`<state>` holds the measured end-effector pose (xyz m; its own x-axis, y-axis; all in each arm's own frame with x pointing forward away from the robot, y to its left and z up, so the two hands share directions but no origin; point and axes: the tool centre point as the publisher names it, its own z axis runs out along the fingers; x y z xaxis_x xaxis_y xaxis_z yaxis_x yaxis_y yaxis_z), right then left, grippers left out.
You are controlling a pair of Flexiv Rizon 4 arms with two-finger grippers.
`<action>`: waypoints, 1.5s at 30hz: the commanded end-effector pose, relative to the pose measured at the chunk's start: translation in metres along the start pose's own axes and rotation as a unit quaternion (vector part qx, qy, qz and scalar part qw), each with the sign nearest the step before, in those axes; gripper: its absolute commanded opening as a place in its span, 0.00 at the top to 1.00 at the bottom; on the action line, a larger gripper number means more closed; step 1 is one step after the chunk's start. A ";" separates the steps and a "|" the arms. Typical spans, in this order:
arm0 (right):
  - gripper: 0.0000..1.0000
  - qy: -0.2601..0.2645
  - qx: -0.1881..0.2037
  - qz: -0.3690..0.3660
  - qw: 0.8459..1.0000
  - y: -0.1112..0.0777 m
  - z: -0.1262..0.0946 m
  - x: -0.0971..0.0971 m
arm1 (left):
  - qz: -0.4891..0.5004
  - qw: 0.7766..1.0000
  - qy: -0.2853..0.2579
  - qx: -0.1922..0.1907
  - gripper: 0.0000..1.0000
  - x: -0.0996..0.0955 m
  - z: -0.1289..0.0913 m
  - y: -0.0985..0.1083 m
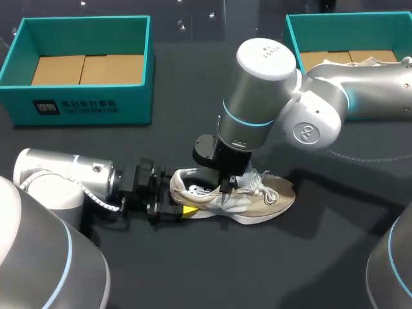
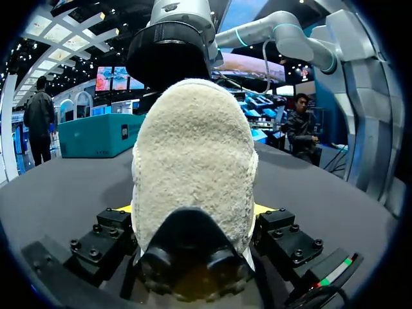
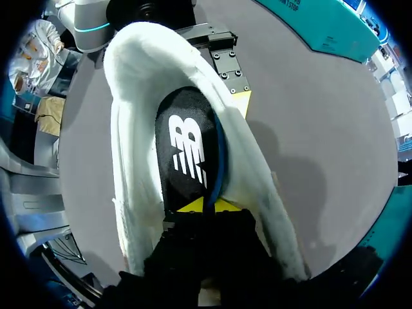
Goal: Take the shoe out of the shoebox, open the shoe tongue, remove and reinsert the insole, then place the shoe into the shoebox
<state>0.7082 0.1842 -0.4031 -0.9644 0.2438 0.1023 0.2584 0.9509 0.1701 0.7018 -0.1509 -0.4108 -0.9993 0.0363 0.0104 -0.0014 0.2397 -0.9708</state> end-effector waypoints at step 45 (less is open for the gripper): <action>1.00 -0.094 -0.199 -0.143 0.965 -0.012 -0.050 -0.004 | 0.000 1.000 -0.001 -0.001 1.00 0.000 0.000 0.000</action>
<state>0.7118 0.1653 -0.3562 -0.9822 0.0557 -0.1792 -0.0433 0.8618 0.5054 0.7020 -0.1514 -0.4103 -0.9993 0.0354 0.0102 -0.0014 0.2402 -0.9707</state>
